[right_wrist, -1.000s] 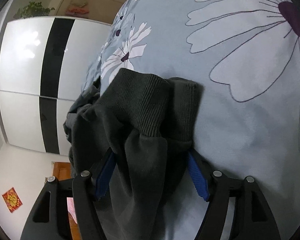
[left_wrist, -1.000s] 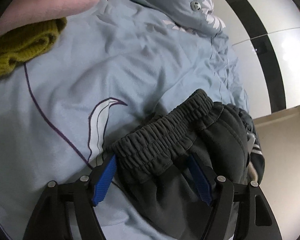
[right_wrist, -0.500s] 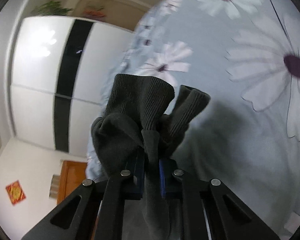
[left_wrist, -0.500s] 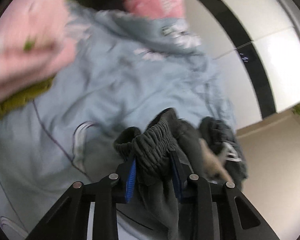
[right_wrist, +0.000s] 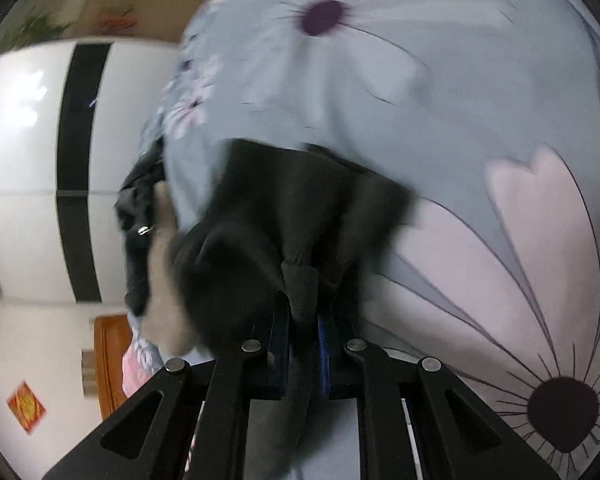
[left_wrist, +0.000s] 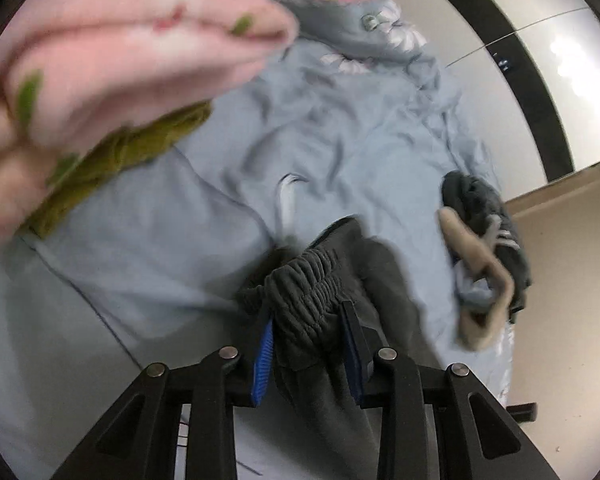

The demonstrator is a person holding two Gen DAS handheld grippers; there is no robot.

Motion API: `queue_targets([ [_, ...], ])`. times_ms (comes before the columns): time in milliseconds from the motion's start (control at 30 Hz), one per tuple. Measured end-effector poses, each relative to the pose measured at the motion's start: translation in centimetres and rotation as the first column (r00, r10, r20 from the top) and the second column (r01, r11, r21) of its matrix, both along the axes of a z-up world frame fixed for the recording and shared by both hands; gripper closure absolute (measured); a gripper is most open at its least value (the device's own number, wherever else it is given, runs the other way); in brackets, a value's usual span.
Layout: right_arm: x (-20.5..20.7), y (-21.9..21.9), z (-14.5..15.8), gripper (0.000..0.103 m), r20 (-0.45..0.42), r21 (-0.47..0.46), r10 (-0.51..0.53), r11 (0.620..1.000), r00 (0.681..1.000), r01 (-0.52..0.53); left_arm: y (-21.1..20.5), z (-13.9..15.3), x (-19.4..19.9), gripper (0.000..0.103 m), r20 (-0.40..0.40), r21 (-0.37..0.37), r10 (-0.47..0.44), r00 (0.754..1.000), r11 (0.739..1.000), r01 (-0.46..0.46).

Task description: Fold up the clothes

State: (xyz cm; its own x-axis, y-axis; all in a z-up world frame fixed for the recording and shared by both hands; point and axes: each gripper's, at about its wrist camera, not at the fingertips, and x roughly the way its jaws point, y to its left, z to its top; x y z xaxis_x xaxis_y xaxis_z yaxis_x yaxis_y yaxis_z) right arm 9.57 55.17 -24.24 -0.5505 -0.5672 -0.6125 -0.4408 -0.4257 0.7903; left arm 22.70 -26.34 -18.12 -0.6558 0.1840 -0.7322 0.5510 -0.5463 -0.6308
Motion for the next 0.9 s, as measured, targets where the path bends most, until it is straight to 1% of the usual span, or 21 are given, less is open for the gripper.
queue_targets([
  [133, -0.3, -0.1, 0.4, 0.089, 0.002, 0.026, 0.020, 0.999, 1.000, -0.020, 0.1, 0.7, -0.1, 0.069, 0.003, -0.032, -0.040, 0.999, 0.999, 0.041],
  [267, -0.3, -0.4, 2.4, 0.081, -0.005, 0.115, 0.088, 0.990, 0.996, -0.087, 0.3, 1.6, 0.3, 0.064, 0.017, -0.066, -0.065, 0.998, 0.996, 0.066],
  [300, -0.3, -0.3, 2.9, 0.077, -0.006, 0.142, 0.100, 0.985, 0.995, -0.098, 0.4, 1.9, 0.4, 0.063, 0.021, -0.075, -0.071, 0.997, 0.995, 0.072],
  [333, -0.3, -0.2, 3.2, 0.076, -0.012, 0.164, 0.109, 0.981, 0.994, -0.106, 0.4, 2.1, 0.5, 0.059, 0.024, -0.083, -0.077, 0.997, 0.993, 0.078],
  [367, -0.2, 0.1, 3.6, 0.075, -0.024, 0.179, 0.116, 0.978, 0.993, -0.110, 0.5, 2.3, 0.6, 0.058, 0.028, -0.092, -0.083, 0.996, 0.992, 0.085],
  [400, 0.0, 0.4, 4.2, 0.073, -0.038, 0.194, 0.121, 0.975, 0.992, -0.112, 0.6, 2.5, 0.7, 0.056, 0.032, -0.100, -0.088, 0.996, 0.991, 0.091],
  [467, 0.2, 1.3, 5.3, 0.071, -0.067, 0.231, 0.117, 0.968, 0.991, -0.099, 0.7, 3.0, 0.9, 0.055, 0.040, -0.117, -0.100, 0.994, 0.988, 0.104],
  [500, 0.1, 1.8, 5.5, 0.068, -0.072, 0.236, 0.108, 0.968, 0.991, -0.088, 0.7, 3.2, 1.0, 0.052, 0.044, -0.125, -0.106, 0.993, 0.986, 0.111],
  [533, 0.0, 2.3, 5.6, 0.065, -0.078, 0.241, 0.099, 0.967, 0.992, -0.078, 0.8, 3.9, 0.9, 0.047, 0.048, -0.156, -0.111, 0.993, 0.981, 0.118],
  [567, -0.2, 2.9, 5.7, 0.060, -0.083, 0.246, 0.090, 0.967, 0.992, -0.067, 0.9, 4.6, 0.4, 0.046, 0.046, -0.185, -0.115, 0.992, 0.975, 0.121],
  [633, -1.0, 3.3, 4.9, 0.060, -0.081, 0.219, 0.065, 0.975, 0.995, -0.046, 1.3, 5.5, -0.7, 0.046, 0.028, -0.191, -0.131, 0.991, 0.972, 0.134],
  [667, -1.7, 3.3, 4.1, 0.060, -0.067, 0.196, 0.047, 0.980, 0.997, -0.033, 1.7, 5.7, -1.3, 0.046, 0.019, -0.187, -0.144, 0.989, 0.972, 0.145],
  [733, -2.6, 3.4, 2.3, 0.060, -0.022, 0.155, 0.009, 0.988, 1.000, -0.005, 3.1, 6.0, -2.8, 0.045, 0.025, -0.200, -0.192, 0.981, 0.961, 0.193],
  [800, -2.9, 3.4, 1.2, 0.060, -0.013, 0.113, -0.033, 0.993, 0.999, 0.034, 4.8, 5.8, -4.2, 0.045, 0.053, -0.213, -0.250, 0.967, 0.943, 0.256],
  [900, -3.3, 3.0, 0.9, 0.060, -0.037, 0.063, -0.047, 0.997, 0.998, 0.049, 7.5, 4.9, -6.1, 0.045, 0.104, -0.219, -0.342, 0.934, 0.908, 0.357],
])
